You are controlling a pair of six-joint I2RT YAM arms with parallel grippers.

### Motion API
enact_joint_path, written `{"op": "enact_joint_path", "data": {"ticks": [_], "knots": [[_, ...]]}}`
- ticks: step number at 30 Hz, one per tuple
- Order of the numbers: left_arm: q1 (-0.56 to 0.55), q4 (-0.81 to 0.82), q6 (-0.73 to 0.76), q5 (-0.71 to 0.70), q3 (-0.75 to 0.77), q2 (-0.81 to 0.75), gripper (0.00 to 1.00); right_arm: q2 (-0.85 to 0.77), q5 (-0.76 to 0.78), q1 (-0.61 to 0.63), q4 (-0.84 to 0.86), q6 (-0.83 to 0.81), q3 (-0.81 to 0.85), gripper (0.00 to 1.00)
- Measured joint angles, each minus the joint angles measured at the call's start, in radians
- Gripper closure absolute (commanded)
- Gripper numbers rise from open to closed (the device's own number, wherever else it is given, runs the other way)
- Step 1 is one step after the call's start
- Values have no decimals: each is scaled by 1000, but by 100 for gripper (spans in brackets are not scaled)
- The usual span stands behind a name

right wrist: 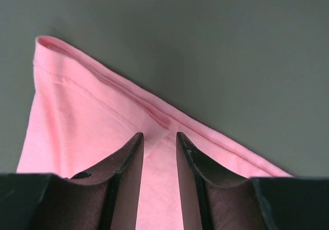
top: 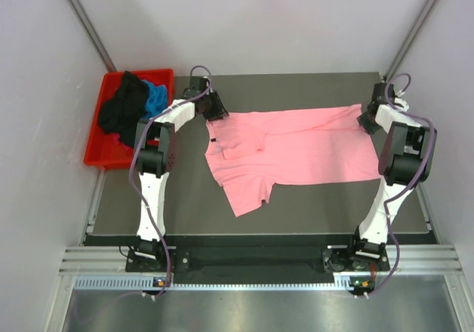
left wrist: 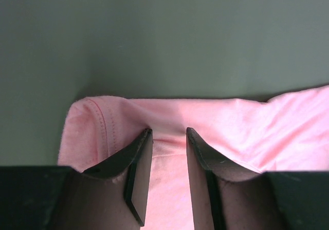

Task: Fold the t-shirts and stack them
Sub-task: Fold the tshirt

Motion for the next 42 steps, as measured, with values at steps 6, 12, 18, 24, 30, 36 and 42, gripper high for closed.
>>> {"op": "enact_joint_path", "data": {"ticks": [6, 12, 18, 24, 30, 36, 42], "knots": [[0, 0, 0, -2, 0, 0, 61, 24, 4, 0, 9, 0, 2, 73], [0, 0, 0, -6, 2, 1, 61, 27, 21, -2, 9, -18, 2, 100], [0, -10, 7, -31, 51, 30, 61, 27, 55, -5, 25, -68, 2, 100], [-2, -30, 22, -65, 94, 50, 61, 27, 72, -7, 43, -113, 0, 100], [-3, -43, 24, -80, 108, 56, 61, 27, 68, -8, 76, -135, -10, 100], [-3, -64, 26, -90, 134, 65, 60, 26, 70, -8, 93, -140, -26, 100], [-3, -77, 33, -111, 171, 85, 60, 21, 73, -8, 100, -147, -34, 100]]}}
